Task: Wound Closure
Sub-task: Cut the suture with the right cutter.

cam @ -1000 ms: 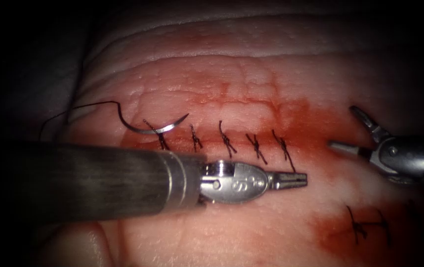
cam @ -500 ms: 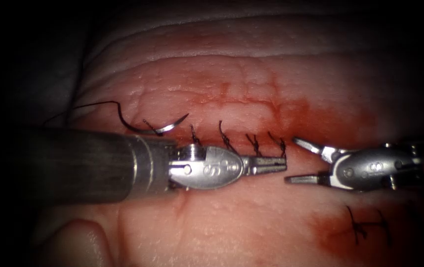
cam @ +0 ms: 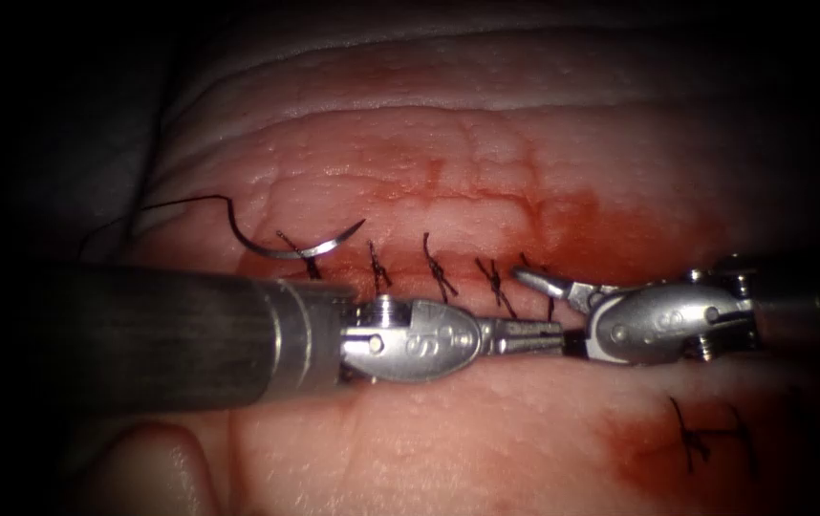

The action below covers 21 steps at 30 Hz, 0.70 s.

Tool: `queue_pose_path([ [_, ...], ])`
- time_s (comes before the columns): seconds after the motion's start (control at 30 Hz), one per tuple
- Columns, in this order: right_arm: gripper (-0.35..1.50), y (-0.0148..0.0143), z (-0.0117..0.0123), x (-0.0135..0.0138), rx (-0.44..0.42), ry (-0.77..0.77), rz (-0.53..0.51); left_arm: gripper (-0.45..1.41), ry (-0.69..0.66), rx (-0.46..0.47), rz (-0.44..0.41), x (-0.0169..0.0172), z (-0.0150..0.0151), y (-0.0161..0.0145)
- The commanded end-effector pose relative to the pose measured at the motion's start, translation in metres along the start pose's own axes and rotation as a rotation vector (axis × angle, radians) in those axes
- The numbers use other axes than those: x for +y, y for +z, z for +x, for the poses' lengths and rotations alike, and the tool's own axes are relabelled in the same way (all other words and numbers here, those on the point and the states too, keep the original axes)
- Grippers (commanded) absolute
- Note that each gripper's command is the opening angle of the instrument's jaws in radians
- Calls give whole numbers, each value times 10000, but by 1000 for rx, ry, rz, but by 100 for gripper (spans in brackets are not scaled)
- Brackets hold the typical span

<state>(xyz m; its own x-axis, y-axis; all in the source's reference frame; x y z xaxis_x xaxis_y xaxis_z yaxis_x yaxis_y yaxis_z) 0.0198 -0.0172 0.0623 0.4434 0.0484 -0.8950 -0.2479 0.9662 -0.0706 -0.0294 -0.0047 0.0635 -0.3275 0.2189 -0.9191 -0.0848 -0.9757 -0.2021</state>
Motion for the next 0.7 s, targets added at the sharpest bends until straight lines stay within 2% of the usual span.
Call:
queue_pose_path([
  [0.03,116,11,-2,-2,10,-5,-10,-45,-2,1,-1,1,-3,6],
  [0.33,118,21,8,-1,55,-11,-53,-45,-9,0,1,2,-2,7],
  [0.7,99,26,9,2,61,-8,-68,-45,-25,-6,0,4,-2,9],
])
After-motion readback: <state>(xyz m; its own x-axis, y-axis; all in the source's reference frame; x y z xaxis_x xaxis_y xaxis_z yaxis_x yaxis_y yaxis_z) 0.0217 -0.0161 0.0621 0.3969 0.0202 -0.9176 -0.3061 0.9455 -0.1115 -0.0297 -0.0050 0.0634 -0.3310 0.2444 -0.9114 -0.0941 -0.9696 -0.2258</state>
